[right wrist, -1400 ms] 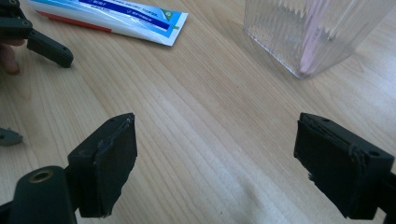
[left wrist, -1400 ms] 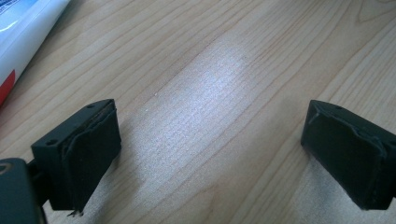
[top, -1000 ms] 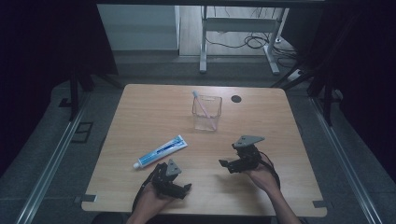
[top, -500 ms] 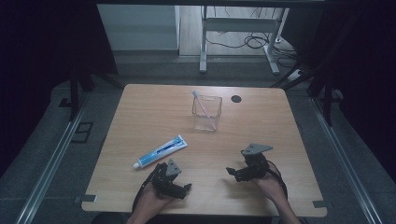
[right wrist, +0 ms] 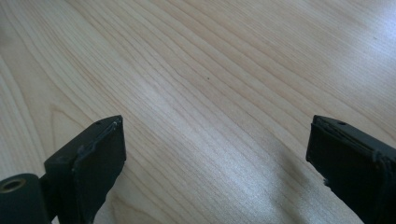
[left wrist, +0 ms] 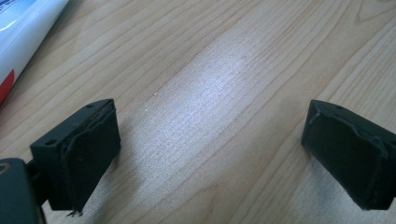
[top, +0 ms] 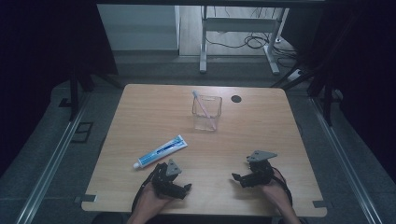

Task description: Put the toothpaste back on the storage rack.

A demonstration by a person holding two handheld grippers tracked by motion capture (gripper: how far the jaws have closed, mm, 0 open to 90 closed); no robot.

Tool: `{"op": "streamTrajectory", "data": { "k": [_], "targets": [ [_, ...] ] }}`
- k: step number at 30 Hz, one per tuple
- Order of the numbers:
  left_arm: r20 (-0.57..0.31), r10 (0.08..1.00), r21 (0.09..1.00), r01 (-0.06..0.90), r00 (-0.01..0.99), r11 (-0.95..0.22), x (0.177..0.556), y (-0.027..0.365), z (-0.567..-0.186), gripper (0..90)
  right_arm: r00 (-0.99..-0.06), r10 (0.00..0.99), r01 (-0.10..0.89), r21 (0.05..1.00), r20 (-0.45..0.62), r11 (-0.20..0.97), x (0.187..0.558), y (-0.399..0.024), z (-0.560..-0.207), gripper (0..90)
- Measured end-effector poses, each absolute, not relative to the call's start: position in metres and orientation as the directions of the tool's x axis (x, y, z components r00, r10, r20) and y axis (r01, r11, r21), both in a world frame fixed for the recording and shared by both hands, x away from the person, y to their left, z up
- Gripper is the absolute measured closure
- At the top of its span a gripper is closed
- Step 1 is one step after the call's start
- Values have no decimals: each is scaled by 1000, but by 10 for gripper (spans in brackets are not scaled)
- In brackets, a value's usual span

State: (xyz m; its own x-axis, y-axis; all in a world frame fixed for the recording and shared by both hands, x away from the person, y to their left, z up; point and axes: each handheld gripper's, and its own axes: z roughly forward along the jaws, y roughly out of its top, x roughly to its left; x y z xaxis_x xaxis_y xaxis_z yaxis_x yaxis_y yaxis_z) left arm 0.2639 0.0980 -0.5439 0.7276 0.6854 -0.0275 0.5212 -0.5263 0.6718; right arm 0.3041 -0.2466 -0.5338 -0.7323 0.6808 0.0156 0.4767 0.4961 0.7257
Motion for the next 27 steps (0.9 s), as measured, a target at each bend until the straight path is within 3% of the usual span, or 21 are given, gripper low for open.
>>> {"op": "streamTrajectory", "data": {
  "k": [18,27],
  "targets": [
    [-64,673,636,550,737,-542,276,100,-537,72,-742,670,471,712,0,521,304,-245,-543,59],
    [-42,649,632,523,759,-572,280,104,-527,76,-737,676,475,712,0,518,304,-245,-543,59]
  ]
}}
